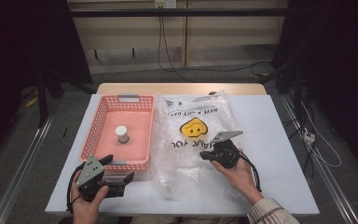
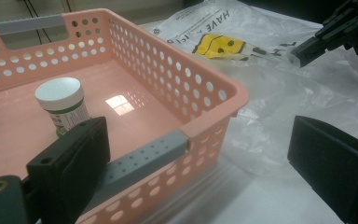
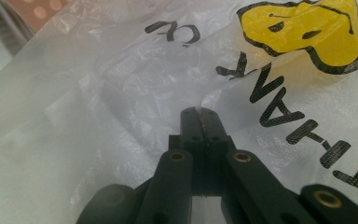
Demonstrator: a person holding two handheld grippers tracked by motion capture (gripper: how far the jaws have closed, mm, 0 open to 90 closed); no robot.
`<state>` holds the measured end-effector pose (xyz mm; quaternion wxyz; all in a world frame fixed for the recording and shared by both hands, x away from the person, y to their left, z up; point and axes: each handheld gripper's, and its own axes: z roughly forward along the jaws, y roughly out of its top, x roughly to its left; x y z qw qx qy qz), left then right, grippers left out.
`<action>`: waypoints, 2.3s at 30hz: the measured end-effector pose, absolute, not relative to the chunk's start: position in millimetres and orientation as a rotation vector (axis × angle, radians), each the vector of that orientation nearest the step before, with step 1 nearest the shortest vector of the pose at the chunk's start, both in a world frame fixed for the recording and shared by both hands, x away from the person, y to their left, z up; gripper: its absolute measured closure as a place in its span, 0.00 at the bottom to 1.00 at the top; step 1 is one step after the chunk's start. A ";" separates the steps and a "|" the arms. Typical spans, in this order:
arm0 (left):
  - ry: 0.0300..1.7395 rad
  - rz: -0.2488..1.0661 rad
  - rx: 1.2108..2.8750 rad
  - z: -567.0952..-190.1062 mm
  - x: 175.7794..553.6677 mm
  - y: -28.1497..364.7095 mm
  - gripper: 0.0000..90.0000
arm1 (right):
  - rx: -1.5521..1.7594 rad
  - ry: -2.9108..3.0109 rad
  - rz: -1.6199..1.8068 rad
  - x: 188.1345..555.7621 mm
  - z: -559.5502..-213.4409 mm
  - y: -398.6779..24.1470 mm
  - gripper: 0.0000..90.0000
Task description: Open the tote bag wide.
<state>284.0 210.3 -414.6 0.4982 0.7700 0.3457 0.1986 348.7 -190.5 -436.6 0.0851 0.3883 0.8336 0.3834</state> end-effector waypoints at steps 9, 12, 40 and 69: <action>0.834 0.483 1.868 -414.8 284.0 209.7 0.06 | 1.154 2.434 1.211 347.5 -428.1 -195.6 1.00; 0.833 0.483 1.870 -414.8 284.0 209.9 0.06 | 1.144 2.419 1.240 347.6 -423.2 -197.5 1.00; 0.839 0.489 1.861 -414.0 283.4 211.3 0.06 | 1.077 2.301 1.360 354.8 -386.6 -211.9 1.00; 0.856 0.477 1.849 -412.1 286.2 215.2 0.06 | 1.046 2.158 1.530 367.9 -352.6 -216.0 1.00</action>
